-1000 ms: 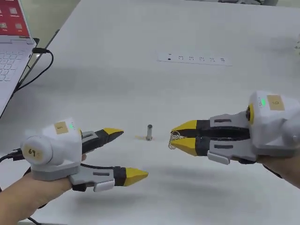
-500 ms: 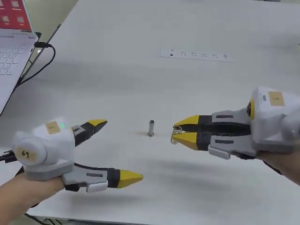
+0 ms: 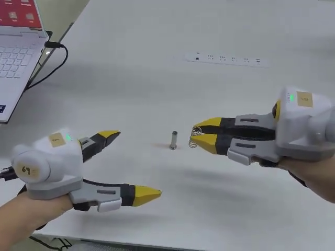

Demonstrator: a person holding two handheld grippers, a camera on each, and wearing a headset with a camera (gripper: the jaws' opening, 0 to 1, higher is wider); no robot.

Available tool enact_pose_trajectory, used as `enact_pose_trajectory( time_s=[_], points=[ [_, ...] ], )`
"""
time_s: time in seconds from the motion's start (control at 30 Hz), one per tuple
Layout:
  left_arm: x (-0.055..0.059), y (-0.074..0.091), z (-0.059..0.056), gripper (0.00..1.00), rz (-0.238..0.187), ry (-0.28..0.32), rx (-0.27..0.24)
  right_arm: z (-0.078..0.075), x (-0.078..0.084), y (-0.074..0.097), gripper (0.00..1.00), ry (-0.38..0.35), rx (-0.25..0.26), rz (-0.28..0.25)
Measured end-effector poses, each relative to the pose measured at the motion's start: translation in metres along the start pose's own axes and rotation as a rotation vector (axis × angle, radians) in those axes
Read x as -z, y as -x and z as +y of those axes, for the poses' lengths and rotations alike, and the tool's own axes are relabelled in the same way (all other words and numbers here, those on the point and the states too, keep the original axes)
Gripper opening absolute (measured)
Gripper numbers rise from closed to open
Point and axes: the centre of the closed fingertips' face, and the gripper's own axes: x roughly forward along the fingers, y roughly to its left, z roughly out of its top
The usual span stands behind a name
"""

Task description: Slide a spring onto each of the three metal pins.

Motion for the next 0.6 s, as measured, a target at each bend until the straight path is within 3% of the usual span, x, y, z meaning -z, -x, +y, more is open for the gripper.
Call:
enact_pose_trajectory(
  time_s=[0.33,0.6],
  points=[
    [0.007,0.007,0.002,0.98,0.01,0.011,-0.005,-0.016,-0.003,-0.016,0.07,-0.034,0.035,-0.004],
    [0.008,0.005,0.002,0.98,0.015,0.015,0.001,-0.029,-0.003,-0.027,0.07,-0.115,0.064,-0.023]
  ],
)
